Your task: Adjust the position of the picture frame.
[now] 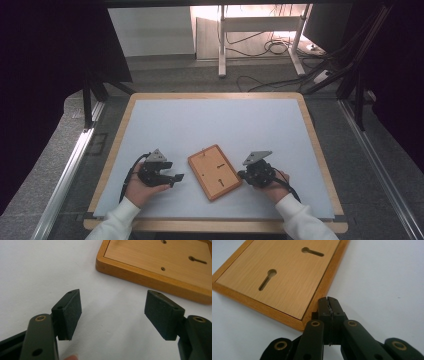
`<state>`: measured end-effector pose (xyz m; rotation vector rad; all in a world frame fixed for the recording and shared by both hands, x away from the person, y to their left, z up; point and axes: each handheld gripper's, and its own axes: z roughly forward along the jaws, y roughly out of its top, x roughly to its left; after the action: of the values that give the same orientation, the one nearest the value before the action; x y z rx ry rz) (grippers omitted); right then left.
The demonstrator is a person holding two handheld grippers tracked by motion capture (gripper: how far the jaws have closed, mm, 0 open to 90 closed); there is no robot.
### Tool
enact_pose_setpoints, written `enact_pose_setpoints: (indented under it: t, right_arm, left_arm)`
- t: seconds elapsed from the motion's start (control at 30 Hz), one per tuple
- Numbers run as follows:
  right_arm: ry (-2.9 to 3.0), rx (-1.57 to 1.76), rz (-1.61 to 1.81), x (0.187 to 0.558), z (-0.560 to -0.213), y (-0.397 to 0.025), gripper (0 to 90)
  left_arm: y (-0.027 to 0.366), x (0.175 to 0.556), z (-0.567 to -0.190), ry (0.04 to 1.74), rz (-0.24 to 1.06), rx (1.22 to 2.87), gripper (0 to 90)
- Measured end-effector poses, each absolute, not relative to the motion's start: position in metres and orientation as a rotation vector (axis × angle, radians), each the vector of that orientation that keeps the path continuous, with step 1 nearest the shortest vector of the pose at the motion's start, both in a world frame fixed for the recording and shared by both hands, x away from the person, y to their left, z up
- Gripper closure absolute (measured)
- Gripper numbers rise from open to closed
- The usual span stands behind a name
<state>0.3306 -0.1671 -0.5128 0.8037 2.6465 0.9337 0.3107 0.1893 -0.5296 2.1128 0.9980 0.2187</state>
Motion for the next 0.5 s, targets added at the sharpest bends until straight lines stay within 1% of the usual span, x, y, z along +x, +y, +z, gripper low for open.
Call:
enact_pose_setpoints:
  t: [0.03, 0.33, 0.5]
  right_arm:
    - [2.64, 0.81, 0.939, 0.325, -0.513, -0.164, 90.0]
    - [2.67, 0.781, 0.971, 0.308, -0.514, -0.155, 90.0]
    - [2.658, 0.732, 1.01, 0.294, -0.512, -0.134, 90.0]
  left_arm:
    - [0.189, 0.311, -0.53, 0.997, 0.217, 2.113, 30.0]
    - [0.19, 0.311, -0.53, 0.998, 0.225, 2.113, 30.0]
    - [0.19, 0.312, -0.53, 1.0, 0.228, 2.116, 30.0]
